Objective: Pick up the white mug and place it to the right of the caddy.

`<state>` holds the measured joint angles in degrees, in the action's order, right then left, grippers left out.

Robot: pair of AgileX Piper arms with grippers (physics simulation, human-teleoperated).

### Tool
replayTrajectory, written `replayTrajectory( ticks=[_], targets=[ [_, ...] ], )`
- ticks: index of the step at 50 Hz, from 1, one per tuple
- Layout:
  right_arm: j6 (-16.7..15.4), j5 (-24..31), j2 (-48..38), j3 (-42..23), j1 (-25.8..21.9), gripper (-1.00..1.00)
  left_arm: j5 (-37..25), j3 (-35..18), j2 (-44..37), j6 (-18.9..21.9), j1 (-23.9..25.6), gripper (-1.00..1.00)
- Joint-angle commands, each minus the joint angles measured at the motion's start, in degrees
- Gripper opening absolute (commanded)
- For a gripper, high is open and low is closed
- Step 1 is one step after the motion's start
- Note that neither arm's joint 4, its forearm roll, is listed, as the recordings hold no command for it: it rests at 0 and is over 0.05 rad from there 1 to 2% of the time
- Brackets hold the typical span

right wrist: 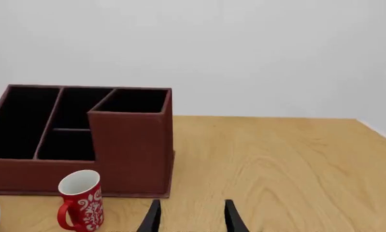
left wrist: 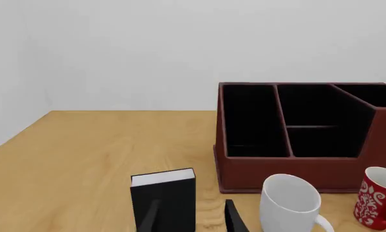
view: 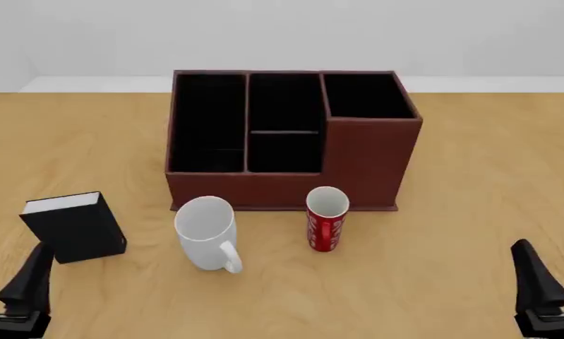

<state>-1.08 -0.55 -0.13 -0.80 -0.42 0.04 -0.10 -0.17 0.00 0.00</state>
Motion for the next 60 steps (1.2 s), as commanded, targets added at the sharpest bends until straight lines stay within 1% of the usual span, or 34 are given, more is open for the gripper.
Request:
replayTrajectory(
  ticks=[1, 3, 5, 9, 13, 17, 27, 30, 36, 38, 42, 48, 49, 54, 57, 60],
  targets=[
    [0.9, 0.9, -0.4, -0.7, 0.6, 1.00, 0.1, -0.1, -0.3, 0.0, 0.0, 1.00],
    [0.1, 1.6, -0.4, -1.3, 0.5, 1.00, 0.1, -0.1, -0.3, 0.0, 0.0, 1.00],
    [0.9, 2.7, -0.3, -2.4, -0.6, 1.00, 0.1, -0.1, -0.3, 0.0, 0.0, 1.00],
    [1.1, 4.8, -0.1, -4.8, -1.7, 1.00, 0.1, -0.1, -0.3, 0.0, 0.0, 1.00],
    [0.9, 6.7, 0.0, -7.0, -2.4, 1.00, 0.1, -0.1, -0.3, 0.0, 0.0, 1.00],
    [0.9, 9.4, 0.0, -10.6, -3.8, 1.00, 0.1, -0.1, -0.3, 0.0, 0.0, 1.00],
    [-1.5, 15.6, -0.5, -18.9, -6.8, 1.00, 0.1, -0.1, -0.3, 0.0, 0.0, 1.00],
    [-2.3, 16.3, -1.8, -21.5, -8.0, 1.00, 0.1, -0.1, -0.3, 0.0, 0.0, 1.00],
    [-4.5, 16.9, -5.8, -26.5, -10.7, 1.00, 0.1, -0.1, -0.3, 0.0, 0.0, 1.00],
    [-5.2, 17.0, -7.8, -28.0, -12.0, 1.00, 0.1, -0.1, -0.3, 0.0, 0.0, 1.00],
    [-7.7, 17.2, -12.3, -31.3, -14.1, 1.00, 0.1, -0.1, -0.3, 0.0, 0.0, 1.00],
    [-9.5, 18.3, -18.8, -36.1, -17.4, 1.00, 0.1, -0.1, -0.3, 0.0, 0.0, 1.00],
    [-10.4, 18.7, -20.7, -37.5, -18.1, 1.00, 0.1, -0.1, -0.3, 0.0, 0.0, 1.00],
    [-12.0, 19.9, -25.8, -40.8, -20.8, 1.00, 0.1, -0.1, -0.3, 0.0, 0.0, 1.00],
    [-13.6, 20.4, -28.4, -42.7, -22.4, 1.00, 0.1, -0.1, -0.3, 0.0, 0.0, 1.00],
    [-14.1, 20.9, -30.7, -44.2, -23.9, 1.00, 0.1, -0.1, -0.3, 0.0, 0.0, 1.00]
  ],
)
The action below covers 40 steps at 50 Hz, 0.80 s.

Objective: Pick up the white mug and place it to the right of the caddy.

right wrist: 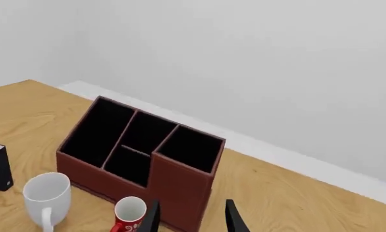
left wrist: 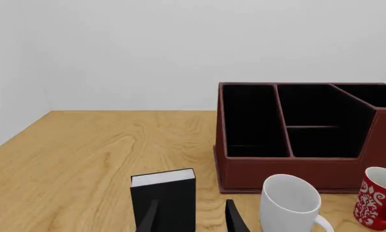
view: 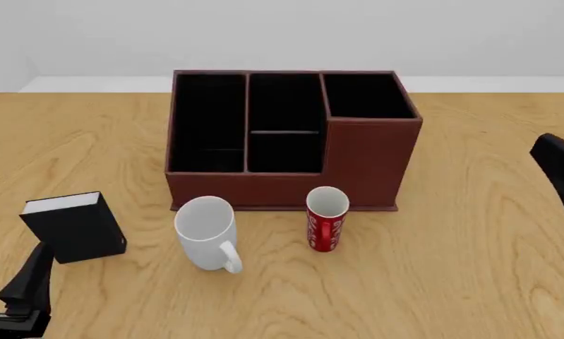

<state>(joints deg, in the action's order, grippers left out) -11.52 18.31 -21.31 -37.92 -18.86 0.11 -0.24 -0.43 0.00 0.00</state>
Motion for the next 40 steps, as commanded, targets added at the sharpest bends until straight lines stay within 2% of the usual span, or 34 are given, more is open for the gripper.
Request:
replayTrajectory(
  ticks=[1, 8, 11, 28, 35, 40],
  targets=[
    [-3.9, 2.3, -10.5, -7.6, -5.8, 1.00, 0.0, 0.0, 0.0, 0.0, 0.0, 1.00],
    [-5.5, 3.3, -15.5, -10.7, -9.1, 1.00, 0.0, 0.0, 0.0, 0.0, 0.0, 1.00],
    [-4.9, 4.0, -18.1, -12.1, -10.4, 1.00, 0.0, 0.0, 0.0, 0.0, 0.0, 1.00],
    [-6.1, 5.9, -24.4, -14.9, -11.5, 1.00, 0.0, 0.0, 0.0, 0.0, 0.0, 1.00],
    [-4.6, 6.3, -28.0, -16.8, -13.1, 1.00, 0.0, 0.0, 0.0, 0.0, 0.0, 1.00],
    [-4.7, 6.0, -29.8, -16.9, -12.8, 1.00, 0.0, 0.0, 0.0, 0.0, 0.0, 1.00]
  ],
)
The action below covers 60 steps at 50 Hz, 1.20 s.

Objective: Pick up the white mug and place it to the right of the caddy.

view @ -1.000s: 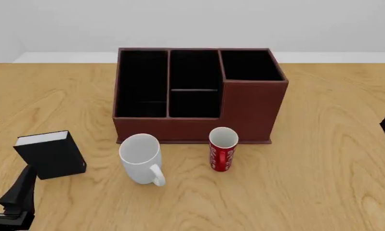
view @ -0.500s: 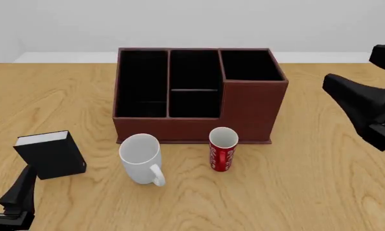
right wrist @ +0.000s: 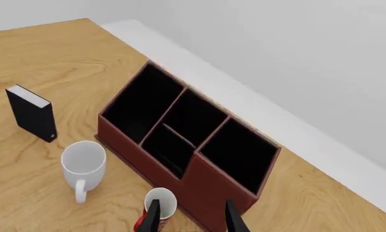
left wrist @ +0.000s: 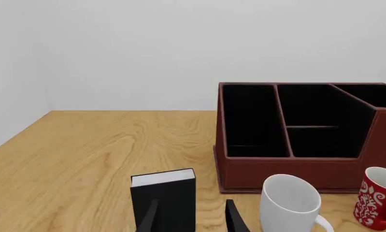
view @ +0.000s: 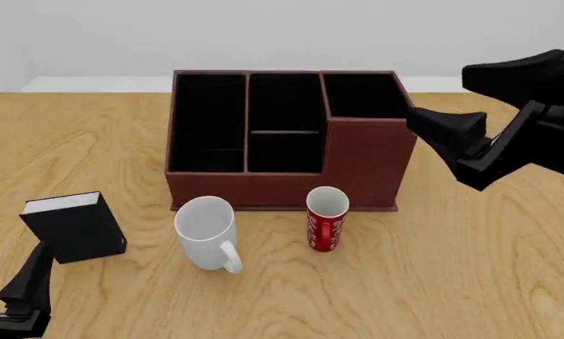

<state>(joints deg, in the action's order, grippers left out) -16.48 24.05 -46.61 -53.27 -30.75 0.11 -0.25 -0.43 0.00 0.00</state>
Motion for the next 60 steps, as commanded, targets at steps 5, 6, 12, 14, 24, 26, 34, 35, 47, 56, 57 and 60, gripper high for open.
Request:
replayTrajectory(
  ticks=[5, 6, 12, 14, 24, 26, 34, 35, 47, 56, 57, 60],
  targets=[
    [1.7, 0.7, -7.1, -2.2, -2.9, 1.00, 0.0, 0.0, 0.0, 0.0, 0.0, 1.00],
    [1.5, 0.7, -7.2, -2.2, -3.0, 1.00, 0.0, 0.0, 0.0, 0.0, 0.0, 1.00],
    [1.5, 0.4, -9.7, -2.8, -5.2, 1.00, 0.0, 0.0, 0.0, 0.0, 0.0, 1.00],
    [1.4, 0.1, -10.4, -2.9, -5.9, 1.00, 0.0, 0.0, 0.0, 0.0, 0.0, 1.00],
    [1.4, -1.0, -12.8, -3.9, -8.1, 1.00, 0.0, 0.0, 0.0, 0.0, 0.0, 1.00],
    [1.6, -1.1, -13.3, -4.2, -8.8, 1.00, 0.0, 0.0, 0.0, 0.0, 0.0, 1.00],
    [2.0, -2.2, -14.8, -4.4, -9.7, 1.00, 0.0, 0.0, 0.0, 0.0, 0.0, 1.00],
    [2.1, -2.3, -15.0, -4.4, -9.8, 1.00, 0.0, 0.0, 0.0, 0.0, 0.0, 1.00],
    [5.2, -4.4, -19.1, -5.2, -12.9, 1.00, 0.0, 0.0, 0.0, 0.0, 0.0, 1.00],
    [8.2, -6.5, -21.3, -4.8, -15.4, 1.00, 0.0, 0.0, 0.0, 0.0, 0.0, 1.00],
    [8.6, -6.9, -21.5, -4.6, -15.7, 1.00, 0.0, 0.0, 0.0, 0.0, 0.0, 1.00],
    [9.6, -8.0, -22.3, -4.2, -16.6, 1.00, 0.0, 0.0, 0.0, 0.0, 0.0, 1.00]
  ],
)
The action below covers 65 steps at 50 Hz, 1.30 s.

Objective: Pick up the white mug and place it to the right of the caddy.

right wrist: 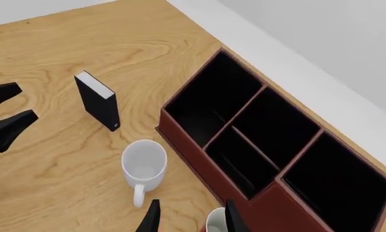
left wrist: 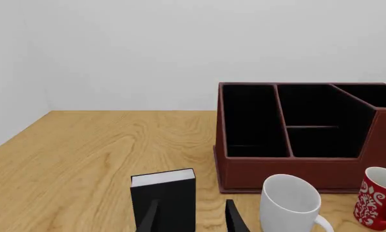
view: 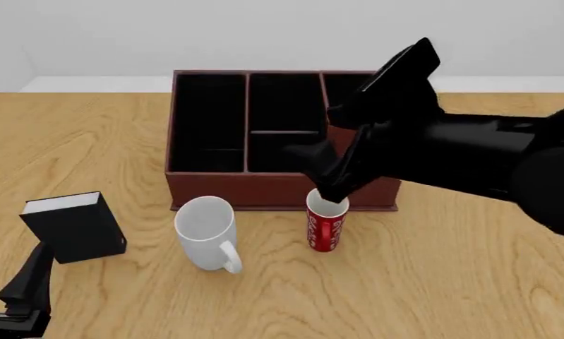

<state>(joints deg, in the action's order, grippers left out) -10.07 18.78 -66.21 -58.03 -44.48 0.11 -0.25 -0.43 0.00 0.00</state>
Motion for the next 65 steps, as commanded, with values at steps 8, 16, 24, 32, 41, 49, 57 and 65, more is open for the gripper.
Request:
replayTrajectory(
  ticks=[8, 16, 24, 32, 41, 49, 57, 65],
  targets=[
    [4.5, -4.2, -5.8, 0.5, -4.8, 1.00, 0.0, 0.0, 0.0, 0.0, 0.0, 1.00],
    [5.8, -5.3, -8.2, 0.6, -5.9, 1.00, 0.0, 0.0, 0.0, 0.0, 0.0, 1.00],
    [6.5, -5.8, -10.4, 1.0, -5.9, 1.00, 0.0, 0.0, 0.0, 0.0, 0.0, 1.00],
    [7.6, -6.3, -12.8, 1.1, -6.1, 1.00, 0.0, 0.0, 0.0, 0.0, 0.0, 1.00],
    [8.9, -7.4, -15.0, 1.6, -6.7, 1.00, 0.0, 0.0, 0.0, 0.0, 0.0, 1.00],
    [10.1, -8.4, -16.9, 1.6, -7.8, 1.00, 0.0, 0.0, 0.0, 0.0, 0.0, 1.00],
    [10.8, -8.9, -18.2, 1.2, -8.6, 1.00, 0.0, 0.0, 0.0, 0.0, 0.0, 1.00],
    [11.6, -9.8, -19.6, 1.2, -9.0, 1.00, 0.0, 0.0, 0.0, 0.0, 0.0, 1.00]
  ],
)
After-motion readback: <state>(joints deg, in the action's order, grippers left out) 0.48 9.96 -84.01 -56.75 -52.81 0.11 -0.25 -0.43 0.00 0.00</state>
